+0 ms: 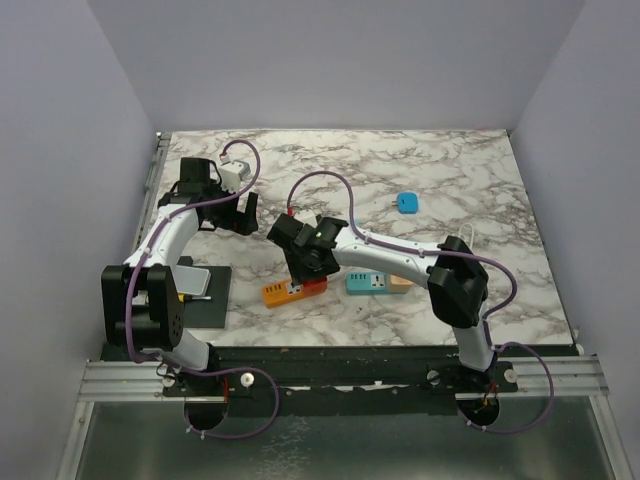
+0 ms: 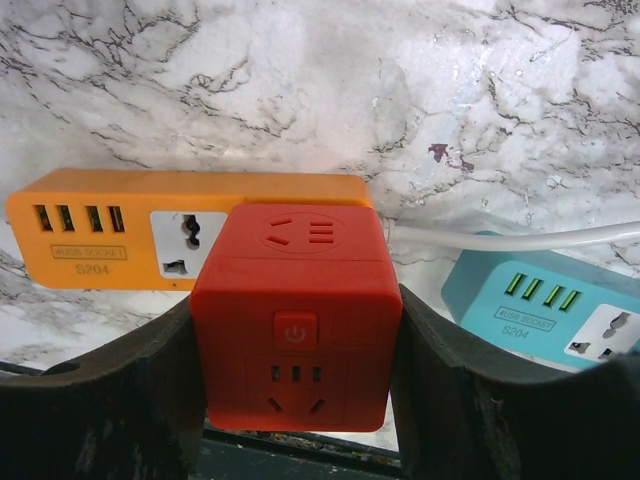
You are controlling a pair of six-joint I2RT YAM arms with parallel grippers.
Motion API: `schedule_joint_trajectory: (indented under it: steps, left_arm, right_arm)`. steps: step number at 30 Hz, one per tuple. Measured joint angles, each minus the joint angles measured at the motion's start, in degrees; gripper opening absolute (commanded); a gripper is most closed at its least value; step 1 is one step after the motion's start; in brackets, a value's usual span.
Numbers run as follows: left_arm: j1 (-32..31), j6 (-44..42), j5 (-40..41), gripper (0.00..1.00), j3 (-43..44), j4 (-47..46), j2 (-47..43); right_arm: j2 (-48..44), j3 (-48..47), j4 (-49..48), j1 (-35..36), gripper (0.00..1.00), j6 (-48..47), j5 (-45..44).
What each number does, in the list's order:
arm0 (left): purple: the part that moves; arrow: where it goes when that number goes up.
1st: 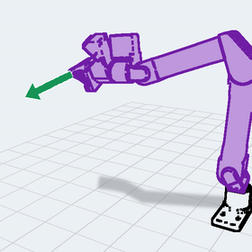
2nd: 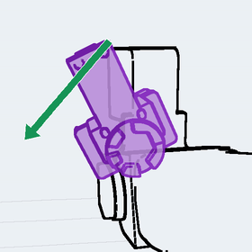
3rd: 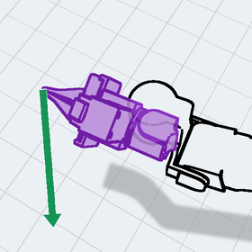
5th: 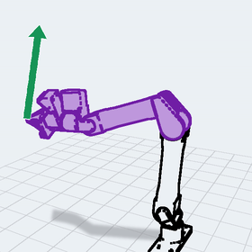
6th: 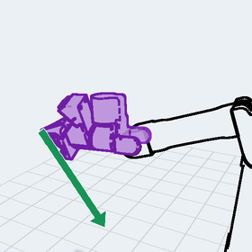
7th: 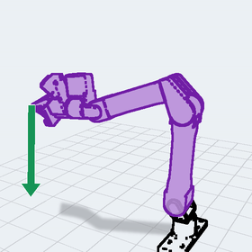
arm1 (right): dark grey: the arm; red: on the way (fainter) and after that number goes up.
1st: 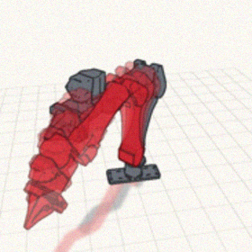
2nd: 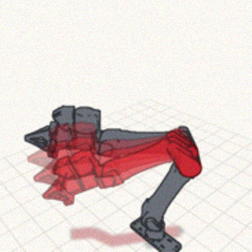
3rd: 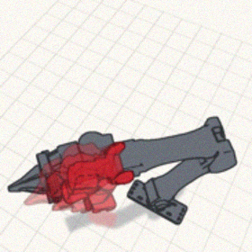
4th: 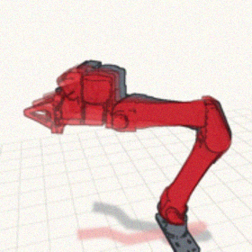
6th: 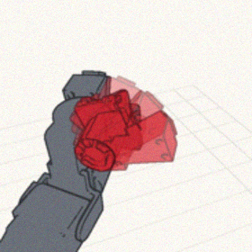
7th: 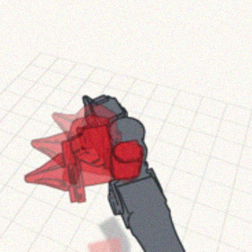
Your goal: Insert the plug
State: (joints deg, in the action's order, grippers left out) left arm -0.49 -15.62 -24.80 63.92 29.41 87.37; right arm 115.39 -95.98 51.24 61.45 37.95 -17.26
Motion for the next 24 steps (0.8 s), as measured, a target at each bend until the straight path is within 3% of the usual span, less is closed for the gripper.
schedule_joint_trajectory:
  steps: [24]
  left_arm:
    - [0.0,-0.1,0.4,0.99,0.0,0.0,-1.2]
  right_arm:
    - [-2.4,8.0,-8.6,0.3,0.01,0.5,-1.8]
